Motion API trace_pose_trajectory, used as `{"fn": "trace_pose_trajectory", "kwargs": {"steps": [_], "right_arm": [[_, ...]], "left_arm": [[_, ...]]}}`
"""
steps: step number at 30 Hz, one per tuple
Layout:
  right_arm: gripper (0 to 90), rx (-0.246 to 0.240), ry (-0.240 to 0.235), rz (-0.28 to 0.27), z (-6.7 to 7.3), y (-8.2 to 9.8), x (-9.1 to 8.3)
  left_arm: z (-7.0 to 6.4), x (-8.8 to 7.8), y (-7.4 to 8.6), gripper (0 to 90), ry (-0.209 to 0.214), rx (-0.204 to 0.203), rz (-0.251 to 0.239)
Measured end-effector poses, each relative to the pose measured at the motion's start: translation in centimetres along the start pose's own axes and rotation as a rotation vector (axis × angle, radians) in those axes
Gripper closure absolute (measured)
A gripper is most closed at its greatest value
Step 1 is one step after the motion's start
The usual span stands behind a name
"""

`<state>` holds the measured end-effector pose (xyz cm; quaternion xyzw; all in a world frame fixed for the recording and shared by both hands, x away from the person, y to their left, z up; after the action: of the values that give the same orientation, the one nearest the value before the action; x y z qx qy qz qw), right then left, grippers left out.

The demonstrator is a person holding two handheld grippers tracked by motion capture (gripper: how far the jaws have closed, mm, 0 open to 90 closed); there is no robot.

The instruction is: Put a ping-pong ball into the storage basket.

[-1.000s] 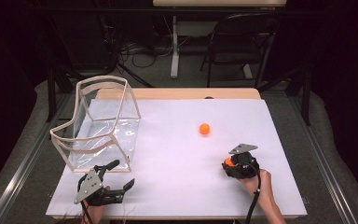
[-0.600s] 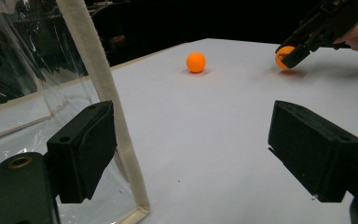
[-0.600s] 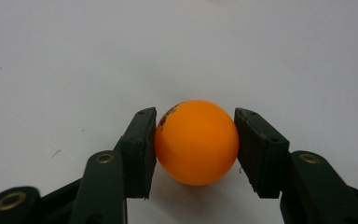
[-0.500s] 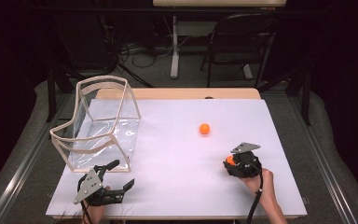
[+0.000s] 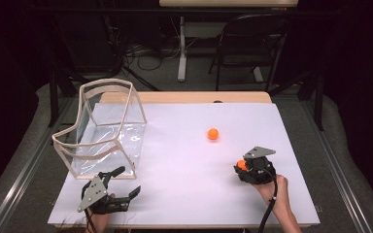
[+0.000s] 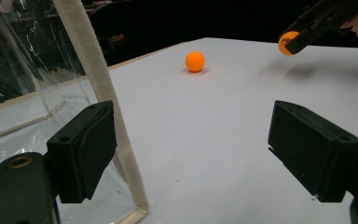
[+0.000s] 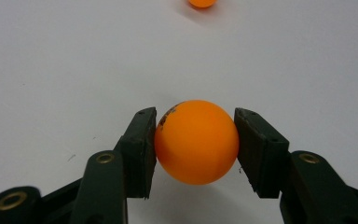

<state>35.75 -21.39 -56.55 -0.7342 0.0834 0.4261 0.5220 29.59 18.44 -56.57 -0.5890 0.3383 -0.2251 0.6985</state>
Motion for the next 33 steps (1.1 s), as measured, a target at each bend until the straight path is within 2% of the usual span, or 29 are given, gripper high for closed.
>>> {"fn": "trace_pose_trajectory", "kwargs": {"steps": [15,33], "right_arm": [[50.4,0.002,0.005,-0.015,0.0,-0.5,-0.9],[50.5,-0.008,0.010,-0.039,0.3,-2.0,-1.8]], "left_arm": [[0.0,0.1,0.0,15.8,-0.001,0.000,0.002],[0.1,0.1,0.0,15.8,-0.003,0.002,0.000]]}}
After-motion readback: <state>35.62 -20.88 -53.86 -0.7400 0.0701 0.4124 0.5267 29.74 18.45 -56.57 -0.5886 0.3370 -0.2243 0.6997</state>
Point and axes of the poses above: each handheld gripper's, and its own axes: x roughly forward along the jaws, y roughly out of its underside, z roughly to its left, the point moved 7 cm from there along x, roughly forward along the jaws, and after that the axes turned 1 degree about -y, right-handed, at the moved point
